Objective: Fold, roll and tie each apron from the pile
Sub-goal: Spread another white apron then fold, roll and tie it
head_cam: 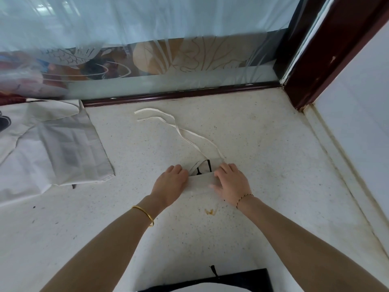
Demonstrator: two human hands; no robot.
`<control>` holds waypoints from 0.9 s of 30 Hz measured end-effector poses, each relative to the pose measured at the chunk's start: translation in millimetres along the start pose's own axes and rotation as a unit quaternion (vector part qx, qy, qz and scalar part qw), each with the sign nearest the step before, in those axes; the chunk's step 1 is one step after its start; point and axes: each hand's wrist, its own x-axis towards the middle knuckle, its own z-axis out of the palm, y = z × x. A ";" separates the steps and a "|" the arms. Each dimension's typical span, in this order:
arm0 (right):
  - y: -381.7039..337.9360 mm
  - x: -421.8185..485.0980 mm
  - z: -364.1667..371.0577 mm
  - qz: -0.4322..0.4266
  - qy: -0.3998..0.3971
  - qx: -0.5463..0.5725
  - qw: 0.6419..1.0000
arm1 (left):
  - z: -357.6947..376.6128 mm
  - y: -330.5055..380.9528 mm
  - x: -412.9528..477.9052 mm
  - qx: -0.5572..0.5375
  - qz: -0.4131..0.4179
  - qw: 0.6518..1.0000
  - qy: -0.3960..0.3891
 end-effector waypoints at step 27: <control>-3.6 28.6 0.4 0.223 -0.043 0.154 0.962 | -13.2 18.8 39.7 0.054 -0.070 0.991 -0.096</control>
